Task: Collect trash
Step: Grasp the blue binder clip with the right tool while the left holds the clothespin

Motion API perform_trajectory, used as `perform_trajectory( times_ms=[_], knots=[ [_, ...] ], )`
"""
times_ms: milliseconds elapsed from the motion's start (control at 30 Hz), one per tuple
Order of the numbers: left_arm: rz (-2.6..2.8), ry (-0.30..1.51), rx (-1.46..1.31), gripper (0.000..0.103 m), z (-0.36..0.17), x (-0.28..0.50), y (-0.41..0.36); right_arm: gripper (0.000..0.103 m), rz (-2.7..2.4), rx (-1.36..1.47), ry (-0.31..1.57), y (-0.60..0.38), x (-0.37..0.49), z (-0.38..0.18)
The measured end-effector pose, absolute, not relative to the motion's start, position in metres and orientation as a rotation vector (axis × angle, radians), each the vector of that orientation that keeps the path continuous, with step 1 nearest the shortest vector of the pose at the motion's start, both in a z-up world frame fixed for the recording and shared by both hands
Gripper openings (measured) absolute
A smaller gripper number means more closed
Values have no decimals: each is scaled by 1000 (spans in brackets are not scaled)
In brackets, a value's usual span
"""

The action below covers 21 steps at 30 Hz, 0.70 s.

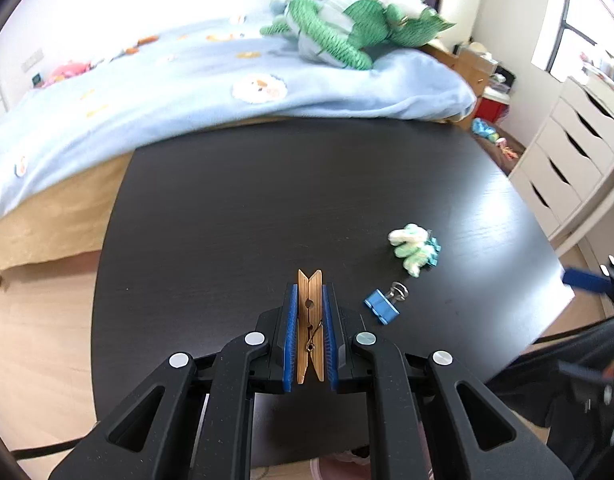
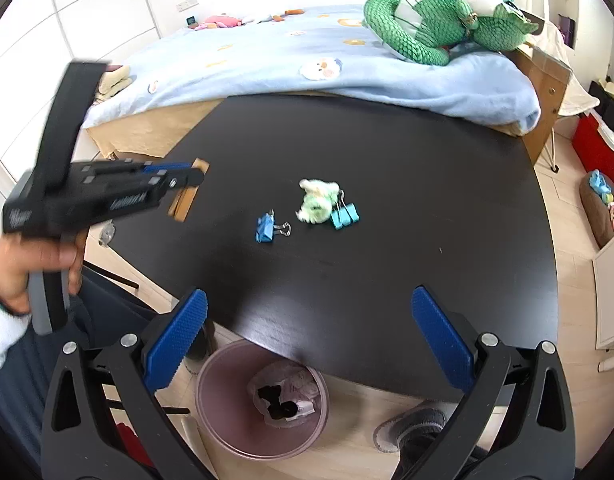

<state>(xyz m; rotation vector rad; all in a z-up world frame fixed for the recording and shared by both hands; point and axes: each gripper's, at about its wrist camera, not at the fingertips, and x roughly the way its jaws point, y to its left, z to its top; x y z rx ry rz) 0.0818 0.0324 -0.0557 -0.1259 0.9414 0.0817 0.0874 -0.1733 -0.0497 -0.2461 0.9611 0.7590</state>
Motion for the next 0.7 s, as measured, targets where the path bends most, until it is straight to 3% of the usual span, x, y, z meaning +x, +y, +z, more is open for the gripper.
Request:
perform_trajectory(
  times_ms=[333,600,633,700],
  knots=[
    [57,837,-99,12,-41,60,27,100,796,-344,945,-130,111,-35],
    [98,832,-102,12,-48,53,39,100,834,-423,1007,-90,123,-58],
    [107,831,-106,12,-48,52,42,97,837,-432,1013,-86,124,-62],
    [121,829,-108,12,-49,49,46,82,854,-443,1029,-80,125,-68]
  ],
)
